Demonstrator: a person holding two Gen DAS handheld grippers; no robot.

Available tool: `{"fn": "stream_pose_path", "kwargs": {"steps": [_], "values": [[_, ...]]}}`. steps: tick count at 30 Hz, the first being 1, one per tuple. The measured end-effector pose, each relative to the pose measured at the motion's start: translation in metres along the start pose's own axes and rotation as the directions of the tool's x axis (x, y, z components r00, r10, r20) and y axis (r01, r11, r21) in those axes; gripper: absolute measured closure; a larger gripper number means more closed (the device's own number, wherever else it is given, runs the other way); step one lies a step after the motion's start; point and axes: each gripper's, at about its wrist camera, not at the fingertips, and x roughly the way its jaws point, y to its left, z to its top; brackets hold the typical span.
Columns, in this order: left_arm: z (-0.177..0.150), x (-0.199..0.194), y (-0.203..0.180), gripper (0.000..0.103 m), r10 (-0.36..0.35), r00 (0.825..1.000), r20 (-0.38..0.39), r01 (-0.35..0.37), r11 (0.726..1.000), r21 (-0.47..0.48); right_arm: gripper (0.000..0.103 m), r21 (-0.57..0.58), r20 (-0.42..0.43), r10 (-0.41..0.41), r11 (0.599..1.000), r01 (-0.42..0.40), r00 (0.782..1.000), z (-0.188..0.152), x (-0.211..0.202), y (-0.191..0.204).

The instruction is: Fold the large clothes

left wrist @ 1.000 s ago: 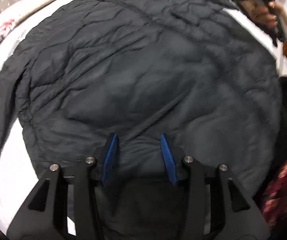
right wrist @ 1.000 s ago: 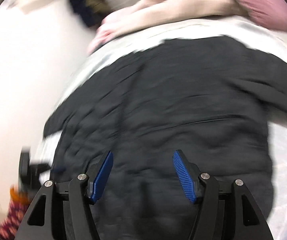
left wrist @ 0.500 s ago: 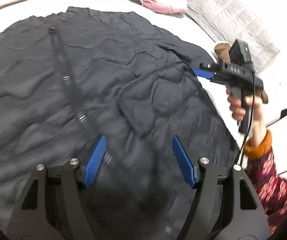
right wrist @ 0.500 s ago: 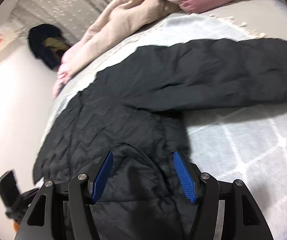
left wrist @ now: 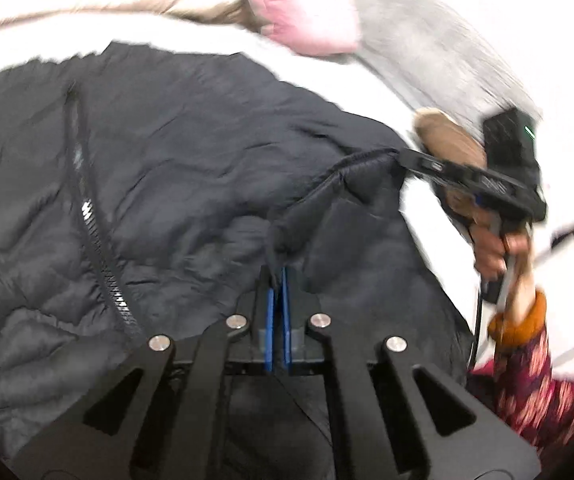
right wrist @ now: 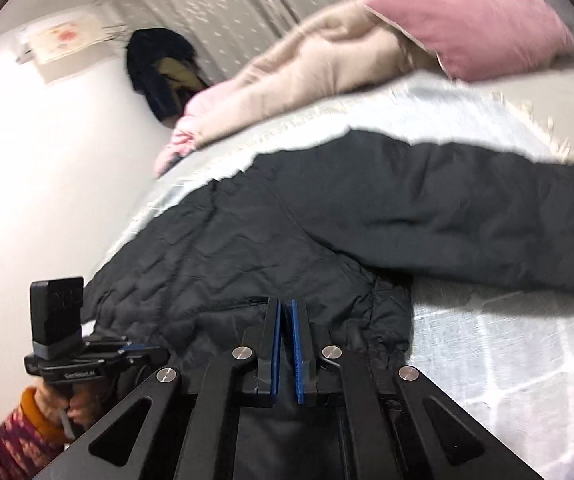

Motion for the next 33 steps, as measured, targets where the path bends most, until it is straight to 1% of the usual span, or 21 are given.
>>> {"fn": "stream_pose_path", "kwargs": {"steps": [1, 3, 4, 6, 8, 9, 10, 12, 14, 15, 17, 19, 20, 21, 22, 23, 24, 25, 27, 30, 33], "values": [[-0.005, -0.008, -0.013, 0.099, 0.006, 1.0, -0.01, -0.005, 0.997, 0.075, 0.098, 0.0, -0.017, -0.017, 1.0, 0.017, 1.0, -0.003, -0.009, 0.002], [-0.017, -0.013, -0.032, 0.099, 0.046, 0.997, -0.067, -0.032, 0.979, 0.203, 0.098, 0.027, -0.046, -0.056, 0.998, 0.057, 0.997, -0.008, -0.024, 0.005], [-0.025, -0.012, -0.042, 0.099, 0.084, 0.991, -0.109, -0.052, 0.962, 0.268, 0.096, 0.034, -0.035, -0.085, 0.996, 0.086, 0.996, -0.01, -0.034, 0.007], [-0.046, -0.004, -0.056, 0.099, 0.166, 0.965, -0.202, -0.077, 0.919, 0.387, 0.094, 0.051, 0.01, -0.109, 0.993, 0.108, 0.994, -0.01, -0.055, 0.013], [-0.065, 0.003, -0.065, 0.098, 0.228, 0.932, -0.282, -0.075, 0.881, 0.466, 0.09, 0.084, 0.091, -0.037, 0.996, 0.029, 0.995, -0.006, -0.073, 0.015], [-0.071, 0.004, -0.066, 0.097, 0.246, 0.922, -0.3, -0.073, 0.869, 0.489, 0.08, 0.098, 0.124, 0.017, 0.995, -0.03, 0.992, -0.005, -0.079, 0.015], [-0.072, 0.001, -0.068, 0.093, 0.254, 0.918, -0.304, -0.074, 0.864, 0.499, 0.068, 0.098, 0.132, 0.031, 0.994, -0.044, 0.991, -0.005, -0.08, 0.018], [-0.071, -0.008, -0.07, 0.084, 0.244, 0.928, -0.282, -0.08, 0.869, 0.489, 0.063, 0.077, 0.075, 0.008, 0.997, -0.013, 0.997, -0.007, -0.064, 0.025], [-0.058, -0.022, -0.069, 0.068, 0.189, 0.958, -0.214, -0.084, 0.903, 0.421, 0.063, 0.062, -0.029, -0.048, 0.997, 0.05, 0.998, -0.009, -0.039, 0.03], [-0.05, -0.026, -0.067, 0.066, 0.158, 0.971, -0.179, -0.08, 0.922, 0.38, 0.063, 0.06, -0.078, -0.072, 0.995, 0.076, 0.994, -0.011, -0.026, 0.031], [-0.036, -0.028, -0.063, 0.062, 0.096, 0.989, -0.11, -0.06, 0.956, 0.287, 0.063, 0.052, -0.185, -0.118, 0.99, 0.13, 0.976, -0.018, 0.001, 0.031], [-0.027, -0.018, -0.059, 0.059, 0.062, 0.996, -0.064, -0.048, 0.979, 0.2, 0.063, 0.02, -0.265, -0.187, 0.98, 0.199, 0.946, -0.028, 0.024, 0.031], [-0.023, -0.006, -0.06, 0.059, 0.06, 0.996, -0.062, -0.049, 0.984, 0.173, 0.063, -0.002, -0.301, -0.223, 0.973, 0.233, 0.927, -0.035, 0.034, 0.032], [-0.024, 0.008, -0.059, 0.059, 0.061, 0.994, -0.086, -0.047, 0.988, 0.15, 0.063, -0.021, -0.331, -0.251, 0.966, 0.259, 0.91, -0.042, 0.042, 0.032], [-0.028, 0.019, -0.061, 0.059, 0.064, 0.991, -0.118, -0.046, 0.988, 0.147, 0.063, -0.033, -0.347, -0.265, 0.962, 0.27, 0.9, -0.048, 0.045, 0.032], [-0.036, 0.035, -0.062, 0.059, 0.08, 0.981, -0.179, -0.051, 0.986, 0.161, 0.063, -0.054, -0.36, -0.283, 0.958, 0.283, 0.889, -0.054, 0.048, 0.033], [-0.046, 0.046, -0.066, 0.059, 0.12, 0.967, -0.226, -0.074, 0.977, 0.202, 0.062, -0.073, -0.361, -0.299, 0.954, 0.292, 0.883, -0.06, 0.048, 0.034], [-0.057, 0.051, -0.071, 0.059, 0.16, 0.958, -0.236, -0.098, 0.962, 0.254, 0.062, -0.079, -0.359, -0.303, 0.952, 0.294, 0.883, -0.063, 0.046, 0.035], [-0.07, 0.045, -0.08, 0.058, 0.191, 0.96, -0.206, -0.116, 0.938, 0.327, 0.061, -0.07, -0.356, -0.297, 0.954, 0.291, 0.886, -0.069, 0.038, 0.035], [-0.083, 0.029, -0.077, 0.055, 0.166, 0.955, -0.246, -0.092, 0.954, 0.286, 0.059, -0.077, -0.361, -0.309, 0.95, 0.302, 0.88, -0.075, 0.029, 0.037], [-0.093, 0.0, -0.068, 0.041, 0.194, 0.951, -0.241, -0.137, 0.963, 0.233, 0.059, -0.108, -0.325, -0.355, 0.935, 0.338, 0.877, -0.074, 0.016, 0.047]]}}
